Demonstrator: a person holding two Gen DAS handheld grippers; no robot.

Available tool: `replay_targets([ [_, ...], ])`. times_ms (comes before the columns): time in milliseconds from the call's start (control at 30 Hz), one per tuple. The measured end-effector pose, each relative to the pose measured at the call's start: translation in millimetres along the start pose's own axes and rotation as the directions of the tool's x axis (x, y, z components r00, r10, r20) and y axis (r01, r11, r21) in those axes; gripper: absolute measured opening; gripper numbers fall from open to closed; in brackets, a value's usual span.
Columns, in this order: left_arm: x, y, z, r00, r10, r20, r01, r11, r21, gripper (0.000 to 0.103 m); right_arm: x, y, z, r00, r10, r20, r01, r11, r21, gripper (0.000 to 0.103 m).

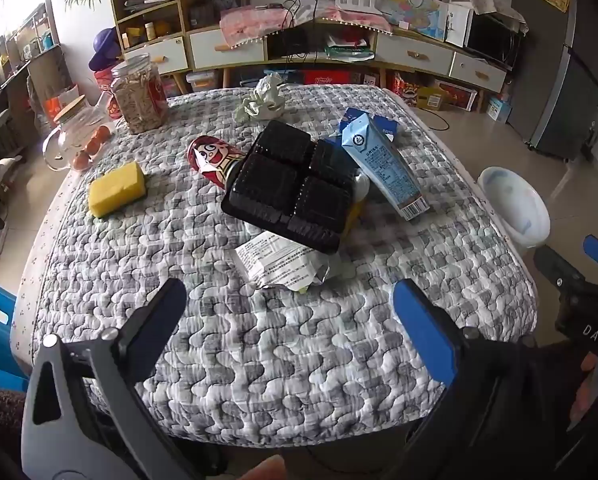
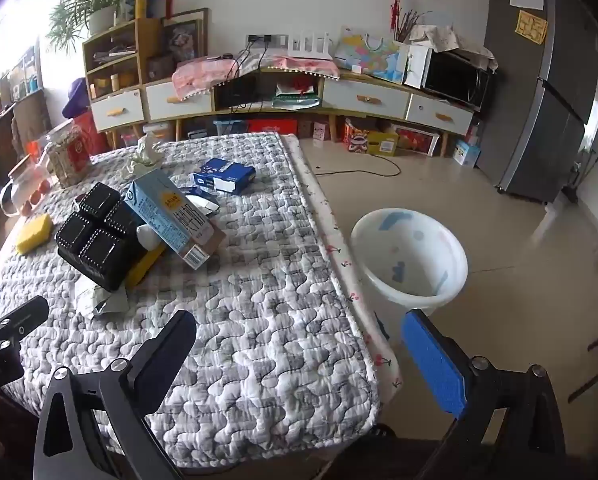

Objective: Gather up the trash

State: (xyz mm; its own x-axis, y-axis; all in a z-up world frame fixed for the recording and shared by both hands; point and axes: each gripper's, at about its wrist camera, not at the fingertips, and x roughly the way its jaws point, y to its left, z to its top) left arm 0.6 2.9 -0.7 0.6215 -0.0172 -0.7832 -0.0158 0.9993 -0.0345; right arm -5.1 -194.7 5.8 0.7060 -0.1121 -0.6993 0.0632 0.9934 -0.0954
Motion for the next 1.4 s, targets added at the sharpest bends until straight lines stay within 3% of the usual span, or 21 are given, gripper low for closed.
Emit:
replay_targets([
  [133, -0.5, -7.3, -0.9, 1.000, 0.030, -0.002, -0.030, 0.999, 0.033, 0.103, 0.0, 0.7, 1.6, 1.000, 0.004, -0.011, -0.004, 1.000, -0.002, 0.103],
  [367, 0.5, 2.6, -4.5, 1.000, -0.015, -0.009, 0.015, 1.000, 0.005, 0.103, 2.1, 2.6, -4.9, 1.000, -0.004, 0.002, 0.004, 1.000, -0.009, 0.103],
  [1400, 2.4, 2.6, -9.8, 1.000, -0.012, -0.013, 0.012, 1.000, 0.009, 0.103, 1.8, -0.6, -3.8, 1.000, 0.013, -0.016, -0.013, 1.000, 0.020, 0.103],
])
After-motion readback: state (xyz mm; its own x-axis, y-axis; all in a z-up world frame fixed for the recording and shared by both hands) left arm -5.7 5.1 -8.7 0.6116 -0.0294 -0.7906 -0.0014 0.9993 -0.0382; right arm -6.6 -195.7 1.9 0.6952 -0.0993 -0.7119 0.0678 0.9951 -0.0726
